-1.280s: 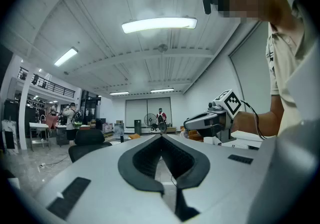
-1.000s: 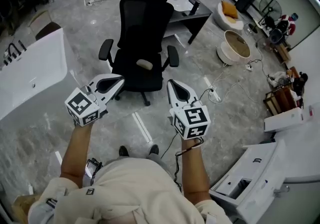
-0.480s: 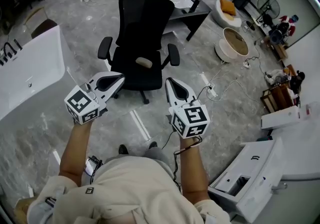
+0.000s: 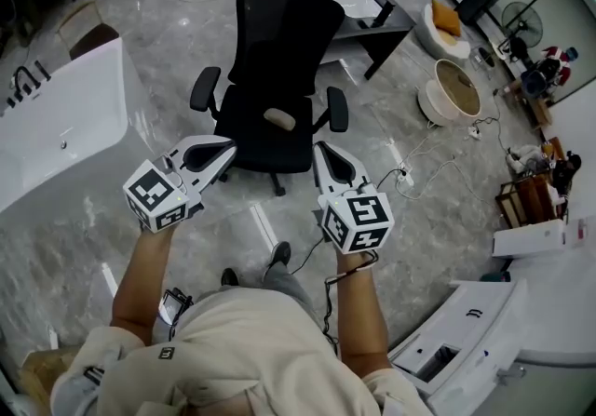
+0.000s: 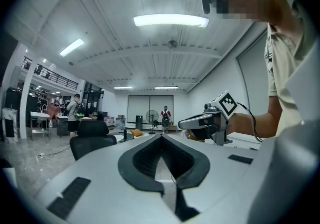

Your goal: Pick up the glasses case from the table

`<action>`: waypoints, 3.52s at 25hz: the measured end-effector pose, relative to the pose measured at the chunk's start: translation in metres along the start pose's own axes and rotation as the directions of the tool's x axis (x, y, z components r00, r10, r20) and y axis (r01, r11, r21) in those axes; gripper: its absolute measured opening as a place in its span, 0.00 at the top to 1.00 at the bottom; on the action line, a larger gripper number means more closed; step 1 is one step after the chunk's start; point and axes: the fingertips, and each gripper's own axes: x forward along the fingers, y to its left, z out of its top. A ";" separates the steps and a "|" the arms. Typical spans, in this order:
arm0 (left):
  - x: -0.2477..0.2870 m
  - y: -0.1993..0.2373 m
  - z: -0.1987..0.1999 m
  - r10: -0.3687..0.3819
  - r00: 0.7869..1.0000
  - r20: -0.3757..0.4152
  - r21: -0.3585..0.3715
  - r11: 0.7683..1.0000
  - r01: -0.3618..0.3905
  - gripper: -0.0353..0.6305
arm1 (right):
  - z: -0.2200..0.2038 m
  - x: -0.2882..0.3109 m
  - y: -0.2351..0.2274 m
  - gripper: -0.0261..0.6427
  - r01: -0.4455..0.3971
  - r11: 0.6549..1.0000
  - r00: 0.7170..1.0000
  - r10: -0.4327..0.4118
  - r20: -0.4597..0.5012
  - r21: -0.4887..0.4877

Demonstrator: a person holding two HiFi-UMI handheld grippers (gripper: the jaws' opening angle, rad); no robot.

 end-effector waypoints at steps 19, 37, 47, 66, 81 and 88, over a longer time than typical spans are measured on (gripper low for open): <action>0.093 0.059 -0.002 0.169 0.984 -0.061 -0.014 0.985 -0.170 0.92 | 0.014 0.106 -0.094 0.92 -0.201 0.979 0.979 0.201 -0.018 0.024; 0.172 0.059 -0.003 0.235 0.967 -0.099 0.001 0.972 -0.236 0.92 | 0.003 0.122 -0.175 0.92 -0.273 0.960 0.962 0.274 -0.008 0.065; 0.222 0.081 -0.007 0.103 0.989 -0.103 -0.015 0.994 -0.105 0.92 | -0.011 0.121 -0.222 0.92 -0.138 0.984 0.989 0.143 -0.036 0.114; 0.293 0.180 -0.022 -0.243 0.967 -0.074 -0.024 0.970 0.242 0.92 | -0.012 0.179 -0.253 0.92 0.183 0.971 0.983 -0.176 -0.060 0.153; 0.293 0.225 -0.021 -0.343 0.939 -0.030 -0.023 0.939 0.342 0.92 | -0.001 0.207 -0.244 0.92 0.295 0.947 0.955 -0.287 -0.074 0.131; 0.291 0.254 -0.026 -0.334 0.943 -0.006 -0.044 0.942 0.333 0.92 | 0.000 0.232 -0.239 0.92 0.292 0.950 0.954 -0.282 -0.101 0.108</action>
